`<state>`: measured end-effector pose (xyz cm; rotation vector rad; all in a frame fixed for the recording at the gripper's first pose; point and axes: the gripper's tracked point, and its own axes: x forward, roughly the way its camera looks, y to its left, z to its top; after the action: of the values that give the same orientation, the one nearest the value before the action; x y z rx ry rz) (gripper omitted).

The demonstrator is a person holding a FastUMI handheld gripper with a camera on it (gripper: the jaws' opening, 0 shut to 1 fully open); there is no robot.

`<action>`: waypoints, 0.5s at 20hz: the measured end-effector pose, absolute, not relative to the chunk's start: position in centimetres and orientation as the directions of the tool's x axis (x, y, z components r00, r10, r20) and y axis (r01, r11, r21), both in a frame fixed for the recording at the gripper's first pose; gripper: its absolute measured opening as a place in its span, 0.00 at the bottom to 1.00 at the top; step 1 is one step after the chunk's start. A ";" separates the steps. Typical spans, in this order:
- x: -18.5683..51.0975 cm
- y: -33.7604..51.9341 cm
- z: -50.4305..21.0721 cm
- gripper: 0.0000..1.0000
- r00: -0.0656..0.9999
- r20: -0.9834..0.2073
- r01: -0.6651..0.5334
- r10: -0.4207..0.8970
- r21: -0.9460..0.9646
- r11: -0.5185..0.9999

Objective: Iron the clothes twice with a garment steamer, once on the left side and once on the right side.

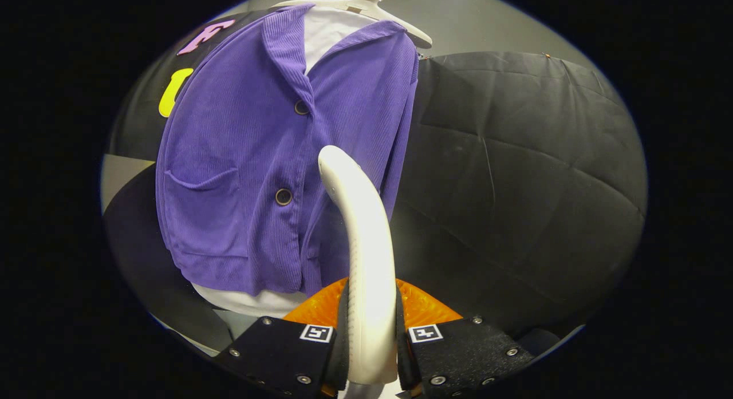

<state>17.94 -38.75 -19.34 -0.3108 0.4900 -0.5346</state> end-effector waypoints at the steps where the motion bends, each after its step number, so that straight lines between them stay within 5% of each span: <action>1: 17.9 -38.9 -19.6 0.34 0.750 -0.359 0.407 -0.556 -0.411 0.815; 10: 16.3 -38.6 -21.6 0.34 0.754 -0.321 0.390 -0.573 -0.483 0.784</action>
<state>16.31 -38.57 -21.60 -0.4051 0.4776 -0.5415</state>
